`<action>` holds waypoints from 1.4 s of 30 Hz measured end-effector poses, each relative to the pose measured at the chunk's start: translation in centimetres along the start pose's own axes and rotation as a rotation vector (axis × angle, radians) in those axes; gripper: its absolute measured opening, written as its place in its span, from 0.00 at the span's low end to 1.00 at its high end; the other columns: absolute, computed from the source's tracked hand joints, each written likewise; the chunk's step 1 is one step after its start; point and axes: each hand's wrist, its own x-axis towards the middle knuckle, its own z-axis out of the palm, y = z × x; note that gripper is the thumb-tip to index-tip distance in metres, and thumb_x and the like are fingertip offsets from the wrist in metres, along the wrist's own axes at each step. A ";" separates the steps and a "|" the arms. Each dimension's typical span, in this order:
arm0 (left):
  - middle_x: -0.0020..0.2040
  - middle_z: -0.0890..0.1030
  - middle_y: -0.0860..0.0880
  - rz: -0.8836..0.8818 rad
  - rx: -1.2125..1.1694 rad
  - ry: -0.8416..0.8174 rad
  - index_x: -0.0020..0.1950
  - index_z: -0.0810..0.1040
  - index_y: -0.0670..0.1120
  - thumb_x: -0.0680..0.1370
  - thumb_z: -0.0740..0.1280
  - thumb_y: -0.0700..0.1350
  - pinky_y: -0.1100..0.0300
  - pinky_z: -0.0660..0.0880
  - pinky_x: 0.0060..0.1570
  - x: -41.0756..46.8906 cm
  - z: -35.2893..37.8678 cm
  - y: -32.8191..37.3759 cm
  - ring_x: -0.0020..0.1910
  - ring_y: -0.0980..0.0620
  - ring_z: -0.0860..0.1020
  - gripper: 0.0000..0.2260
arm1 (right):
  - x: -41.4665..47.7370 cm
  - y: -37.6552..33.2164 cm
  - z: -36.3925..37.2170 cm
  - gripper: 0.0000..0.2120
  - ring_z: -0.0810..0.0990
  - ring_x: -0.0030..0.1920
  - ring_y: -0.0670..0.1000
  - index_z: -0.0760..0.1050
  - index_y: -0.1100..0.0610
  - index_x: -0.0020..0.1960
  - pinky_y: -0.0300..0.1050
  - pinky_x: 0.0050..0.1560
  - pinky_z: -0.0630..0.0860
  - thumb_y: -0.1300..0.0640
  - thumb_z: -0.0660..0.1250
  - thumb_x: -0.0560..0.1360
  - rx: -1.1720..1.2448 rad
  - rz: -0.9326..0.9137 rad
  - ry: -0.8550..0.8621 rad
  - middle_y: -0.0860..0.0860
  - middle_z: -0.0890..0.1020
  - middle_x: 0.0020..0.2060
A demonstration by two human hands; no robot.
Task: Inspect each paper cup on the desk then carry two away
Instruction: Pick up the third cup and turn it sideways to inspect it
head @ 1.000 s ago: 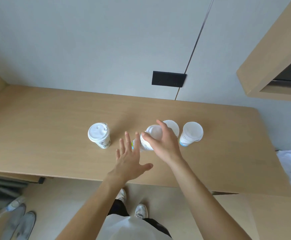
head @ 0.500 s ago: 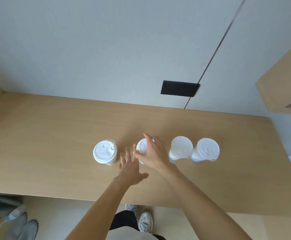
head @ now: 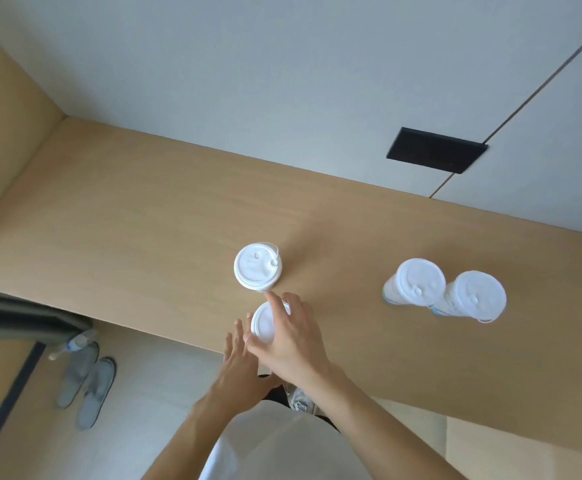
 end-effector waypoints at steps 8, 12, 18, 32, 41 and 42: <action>0.85 0.40 0.46 -0.302 0.018 -0.023 0.84 0.36 0.53 0.64 0.50 0.80 0.43 0.49 0.81 0.7 1.7 -5.7 0.84 0.40 0.38 0.56 | 1.3 -2.4 3.9 0.35 0.82 0.48 0.60 0.76 0.54 0.66 0.52 0.45 0.80 0.36 0.72 0.64 -0.060 -0.123 0.006 0.55 0.81 0.56; 0.85 0.37 0.48 -0.296 -0.013 -0.019 0.83 0.35 0.56 0.64 0.52 0.79 0.41 0.48 0.81 0.9 1.3 -5.4 0.83 0.40 0.37 0.55 | 1.4 -2.3 4.1 0.40 0.81 0.49 0.60 0.76 0.55 0.67 0.52 0.47 0.79 0.31 0.68 0.64 -0.077 -0.105 0.030 0.55 0.80 0.57; 0.85 0.36 0.47 -0.325 -0.035 0.020 0.84 0.35 0.53 0.60 0.52 0.79 0.43 0.45 0.82 0.3 0.0 -4.9 0.83 0.43 0.36 0.59 | 0.7 -2.7 2.9 0.50 0.74 0.65 0.58 0.66 0.53 0.79 0.49 0.64 0.71 0.24 0.56 0.65 -0.040 -0.054 -0.064 0.54 0.73 0.69; 0.82 0.29 0.42 -0.263 0.197 0.103 0.78 0.24 0.48 0.65 0.64 0.77 0.38 0.42 0.79 -5.9 -10.2 1.9 0.82 0.37 0.33 0.64 | -2.3 0.4 -4.2 0.46 0.69 0.73 0.51 0.59 0.49 0.82 0.41 0.66 0.67 0.28 0.65 0.72 0.090 -0.052 0.035 0.47 0.71 0.72; 0.82 0.28 0.44 0.252 0.318 0.075 0.80 0.26 0.49 0.71 0.68 0.72 0.44 0.40 0.80 2.3 -11.9 15.6 0.82 0.39 0.32 0.61 | -0.6 10.9 -14.9 0.44 0.60 0.80 0.56 0.56 0.49 0.84 0.56 0.78 0.62 0.39 0.73 0.76 0.020 0.258 0.227 0.54 0.61 0.81; 0.82 0.29 0.42 0.262 0.335 0.036 0.81 0.27 0.48 0.71 0.69 0.72 0.43 0.42 0.80 4.0 -11.0 16.6 0.82 0.38 0.33 0.61 | -0.2 11.9 -15.4 0.45 0.60 0.80 0.57 0.55 0.48 0.84 0.56 0.78 0.62 0.40 0.74 0.75 -0.009 0.291 0.214 0.54 0.60 0.81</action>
